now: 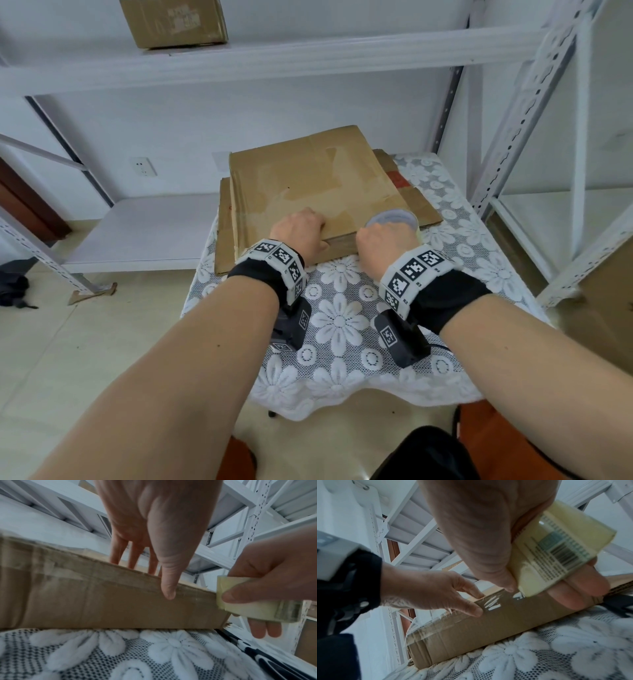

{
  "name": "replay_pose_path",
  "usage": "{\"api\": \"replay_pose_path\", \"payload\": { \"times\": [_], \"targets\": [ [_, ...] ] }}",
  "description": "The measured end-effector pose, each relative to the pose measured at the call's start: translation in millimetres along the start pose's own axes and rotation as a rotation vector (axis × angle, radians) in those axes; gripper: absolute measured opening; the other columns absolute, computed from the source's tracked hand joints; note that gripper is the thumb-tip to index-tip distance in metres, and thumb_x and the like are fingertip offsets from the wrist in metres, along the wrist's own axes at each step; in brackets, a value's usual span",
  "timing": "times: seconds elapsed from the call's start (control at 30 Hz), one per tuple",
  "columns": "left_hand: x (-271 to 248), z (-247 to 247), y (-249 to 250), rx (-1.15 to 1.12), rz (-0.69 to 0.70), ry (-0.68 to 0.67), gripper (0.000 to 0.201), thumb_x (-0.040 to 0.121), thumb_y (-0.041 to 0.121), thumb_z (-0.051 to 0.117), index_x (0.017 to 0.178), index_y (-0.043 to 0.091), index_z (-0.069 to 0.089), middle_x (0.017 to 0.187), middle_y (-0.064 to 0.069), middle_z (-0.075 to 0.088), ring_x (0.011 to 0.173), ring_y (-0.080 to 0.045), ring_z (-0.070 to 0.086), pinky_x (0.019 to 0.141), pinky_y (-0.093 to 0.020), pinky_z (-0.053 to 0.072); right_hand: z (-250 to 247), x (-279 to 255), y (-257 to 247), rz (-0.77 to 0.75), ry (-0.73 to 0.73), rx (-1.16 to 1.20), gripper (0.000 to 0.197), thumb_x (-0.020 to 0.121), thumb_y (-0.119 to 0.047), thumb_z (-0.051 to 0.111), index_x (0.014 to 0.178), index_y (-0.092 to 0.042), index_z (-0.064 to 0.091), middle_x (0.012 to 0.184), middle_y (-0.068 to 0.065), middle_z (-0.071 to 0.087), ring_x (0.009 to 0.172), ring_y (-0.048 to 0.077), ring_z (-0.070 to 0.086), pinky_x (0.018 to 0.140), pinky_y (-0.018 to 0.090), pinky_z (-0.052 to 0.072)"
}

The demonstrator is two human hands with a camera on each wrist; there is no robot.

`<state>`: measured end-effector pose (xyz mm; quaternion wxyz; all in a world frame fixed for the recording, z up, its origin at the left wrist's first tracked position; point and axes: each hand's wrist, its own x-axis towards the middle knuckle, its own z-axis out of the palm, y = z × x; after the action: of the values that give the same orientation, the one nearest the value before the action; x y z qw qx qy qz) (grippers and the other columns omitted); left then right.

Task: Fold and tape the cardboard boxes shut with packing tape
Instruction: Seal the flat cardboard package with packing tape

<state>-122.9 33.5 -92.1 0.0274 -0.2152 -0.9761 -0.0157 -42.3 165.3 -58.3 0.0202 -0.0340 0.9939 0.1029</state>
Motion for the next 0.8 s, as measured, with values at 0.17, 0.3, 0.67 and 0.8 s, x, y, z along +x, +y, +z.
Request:
{"api": "replay_pose_path", "payload": {
  "times": [0.17,0.3,0.67,0.8],
  "targets": [
    [7.4,1.1,9.4,0.054,-0.016,0.011,0.047,0.091,0.052,0.056,0.112,0.010,0.057,0.108,-0.005,0.063,0.097,-0.022,0.061,0.069,-0.029,0.039,0.0,0.3,3.3,-0.020,-0.026,0.008,0.025,0.094,-0.001,0.037,0.100,-0.004,0.061,0.060,0.002,0.039,0.067,0.020,0.050,0.060,0.030,0.045],
    [11.8,0.2,13.7,0.092,-0.024,0.000,0.051,0.090,0.055,0.056,0.115,0.011,0.056,0.111,-0.007,0.061,0.098,-0.025,0.062,0.069,-0.031,0.041,0.1,1.4,4.6,-0.036,-0.015,0.013,0.026,0.095,0.000,0.036,0.103,-0.004,0.061,0.072,0.003,0.050,0.070,0.021,0.052,0.061,0.030,0.041],
    [14.8,8.5,22.6,-0.023,-0.012,0.023,0.040,0.090,0.047,0.060,0.109,0.012,0.056,0.110,-0.006,0.063,0.099,-0.029,0.061,0.078,-0.040,0.053,-1.7,-0.1,16.0,-0.065,-0.148,0.096,0.018,0.088,-0.016,0.051,0.071,-0.011,0.045,0.061,-0.002,0.045,0.065,0.018,0.051,0.065,0.027,0.045],
    [20.3,4.7,28.3,0.029,-0.009,-0.011,0.046,0.090,0.051,0.059,0.108,0.009,0.057,0.105,-0.009,0.063,0.098,-0.029,0.061,0.072,-0.036,0.046,-4.7,0.7,20.1,-0.039,-0.382,0.086,0.013,0.087,-0.024,0.051,0.090,-0.012,0.053,0.074,0.000,0.053,0.079,0.020,0.057,0.070,0.029,0.049]
  ]
}}
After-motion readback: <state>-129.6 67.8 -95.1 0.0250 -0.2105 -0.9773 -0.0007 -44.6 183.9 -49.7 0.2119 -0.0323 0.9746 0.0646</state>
